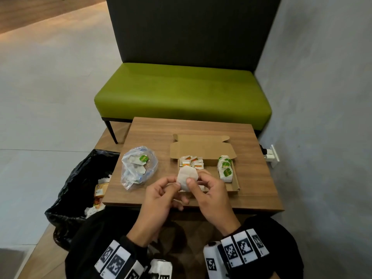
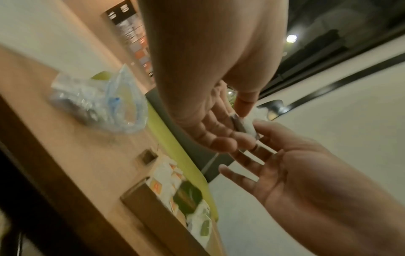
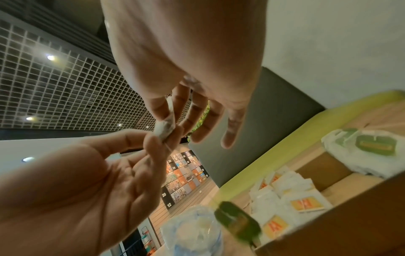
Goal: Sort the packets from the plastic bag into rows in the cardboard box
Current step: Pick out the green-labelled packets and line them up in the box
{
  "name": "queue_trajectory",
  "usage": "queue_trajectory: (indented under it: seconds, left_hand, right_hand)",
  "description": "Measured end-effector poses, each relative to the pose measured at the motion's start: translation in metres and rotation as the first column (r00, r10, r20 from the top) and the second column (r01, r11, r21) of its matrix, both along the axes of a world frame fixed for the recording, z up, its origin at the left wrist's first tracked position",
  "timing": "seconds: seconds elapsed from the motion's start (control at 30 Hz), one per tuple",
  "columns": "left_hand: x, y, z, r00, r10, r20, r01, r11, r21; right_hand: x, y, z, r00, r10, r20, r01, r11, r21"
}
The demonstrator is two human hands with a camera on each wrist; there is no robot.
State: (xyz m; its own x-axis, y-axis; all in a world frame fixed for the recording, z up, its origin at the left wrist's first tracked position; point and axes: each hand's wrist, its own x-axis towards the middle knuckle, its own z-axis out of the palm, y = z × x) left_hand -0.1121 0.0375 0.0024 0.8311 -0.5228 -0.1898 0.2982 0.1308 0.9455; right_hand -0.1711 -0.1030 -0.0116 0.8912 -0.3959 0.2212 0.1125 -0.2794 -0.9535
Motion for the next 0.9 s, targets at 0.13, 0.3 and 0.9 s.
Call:
queue_trajectory:
  seconds: [0.13, 0.3, 0.9]
  left_hand:
    - [-0.005, 0.010, 0.008, 0.907, -0.107, 0.407, -0.023, 0.954, 0.300]
    - [-0.016, 0.007, 0.018, 0.871, -0.197, 0.451, 0.053, 0.949, 0.311]
    - [-0.023, 0.018, 0.040, 0.978, -0.011, 0.207, 0.019, 0.999, -0.039]
  right_hand:
    - [-0.018, -0.012, 0.002, 0.999, 0.037, -0.002, -0.037, 0.997, -0.074]
    - [-0.035, -0.010, 0.004, 0.993, 0.111, -0.045, -0.114, 0.991, -0.073]
    - [-0.057, 0.018, -0.022, 0.987, 0.114, -0.113, -0.125, 0.988, -0.092]
